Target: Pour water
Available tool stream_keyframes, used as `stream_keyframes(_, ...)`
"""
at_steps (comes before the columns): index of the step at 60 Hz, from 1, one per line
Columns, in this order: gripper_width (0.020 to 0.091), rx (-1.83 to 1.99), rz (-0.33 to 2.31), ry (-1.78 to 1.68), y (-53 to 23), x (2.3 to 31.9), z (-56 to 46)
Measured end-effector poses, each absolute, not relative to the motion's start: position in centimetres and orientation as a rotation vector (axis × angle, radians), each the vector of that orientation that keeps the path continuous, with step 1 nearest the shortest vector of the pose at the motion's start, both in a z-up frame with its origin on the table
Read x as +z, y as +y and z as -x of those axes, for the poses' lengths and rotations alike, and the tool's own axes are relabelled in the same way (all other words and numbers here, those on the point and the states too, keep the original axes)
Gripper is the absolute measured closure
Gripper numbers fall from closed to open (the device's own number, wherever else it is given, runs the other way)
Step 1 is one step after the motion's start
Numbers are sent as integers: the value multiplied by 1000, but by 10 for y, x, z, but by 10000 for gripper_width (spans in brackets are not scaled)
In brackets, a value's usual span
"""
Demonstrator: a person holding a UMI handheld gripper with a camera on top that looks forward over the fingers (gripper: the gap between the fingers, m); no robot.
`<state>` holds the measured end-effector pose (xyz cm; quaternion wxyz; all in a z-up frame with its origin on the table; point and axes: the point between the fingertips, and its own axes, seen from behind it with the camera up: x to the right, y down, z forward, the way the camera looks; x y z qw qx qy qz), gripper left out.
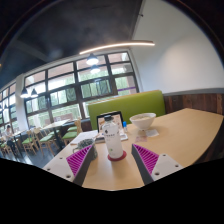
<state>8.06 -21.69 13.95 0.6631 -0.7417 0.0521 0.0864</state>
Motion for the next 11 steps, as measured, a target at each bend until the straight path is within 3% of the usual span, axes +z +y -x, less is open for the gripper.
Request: stream_keyframes(11, 270, 185, 1698, 114, -231, 129, -86)
